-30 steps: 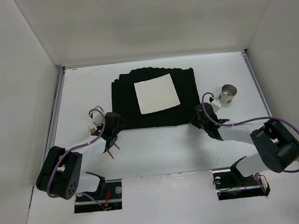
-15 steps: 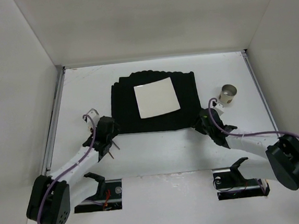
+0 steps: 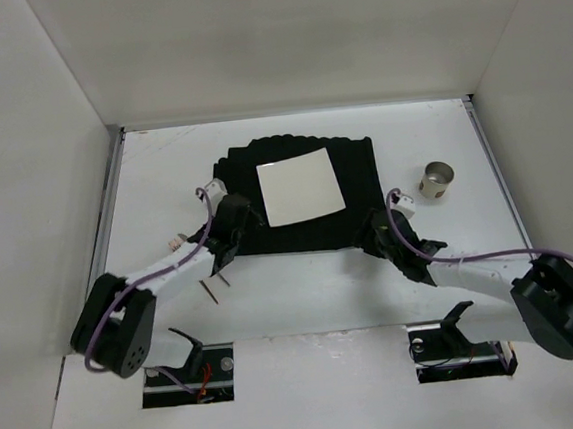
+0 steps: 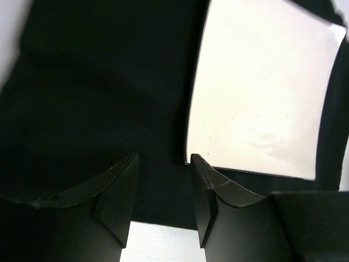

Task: Set the dinner table for one person

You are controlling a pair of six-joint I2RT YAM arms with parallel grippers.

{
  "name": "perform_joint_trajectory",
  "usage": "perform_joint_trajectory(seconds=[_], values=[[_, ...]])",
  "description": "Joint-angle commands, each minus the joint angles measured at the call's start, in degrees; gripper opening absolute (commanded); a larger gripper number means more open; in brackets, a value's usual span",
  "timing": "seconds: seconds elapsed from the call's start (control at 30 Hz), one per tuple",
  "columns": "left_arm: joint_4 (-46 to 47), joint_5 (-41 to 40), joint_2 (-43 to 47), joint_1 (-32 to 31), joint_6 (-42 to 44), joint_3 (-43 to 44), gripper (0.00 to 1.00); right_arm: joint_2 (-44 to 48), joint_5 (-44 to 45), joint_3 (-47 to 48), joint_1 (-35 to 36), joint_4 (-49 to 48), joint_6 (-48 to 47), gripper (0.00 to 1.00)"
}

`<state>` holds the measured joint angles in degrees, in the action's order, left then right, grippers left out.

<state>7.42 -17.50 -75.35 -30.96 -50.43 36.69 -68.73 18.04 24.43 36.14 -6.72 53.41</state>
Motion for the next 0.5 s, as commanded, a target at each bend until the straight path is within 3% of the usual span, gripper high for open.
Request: perform_joint_trajectory(seconds=[0.0,0.2,0.47], values=[[6.28,5.45,-4.97,-0.72,-2.74,3.91,0.40,-3.42,-0.37,3.52,1.87,-7.68,-0.50,0.59],[8.22,5.81,-13.14,-1.34,-4.58,6.46,0.39,-10.19,-3.28,4.75,1.87,-13.49,0.56,0.39],[10.42,5.89,-18.51,-1.43,-4.67,7.61,0.36,-12.57,-3.28,3.17,0.82,-14.20,1.70,0.41]])
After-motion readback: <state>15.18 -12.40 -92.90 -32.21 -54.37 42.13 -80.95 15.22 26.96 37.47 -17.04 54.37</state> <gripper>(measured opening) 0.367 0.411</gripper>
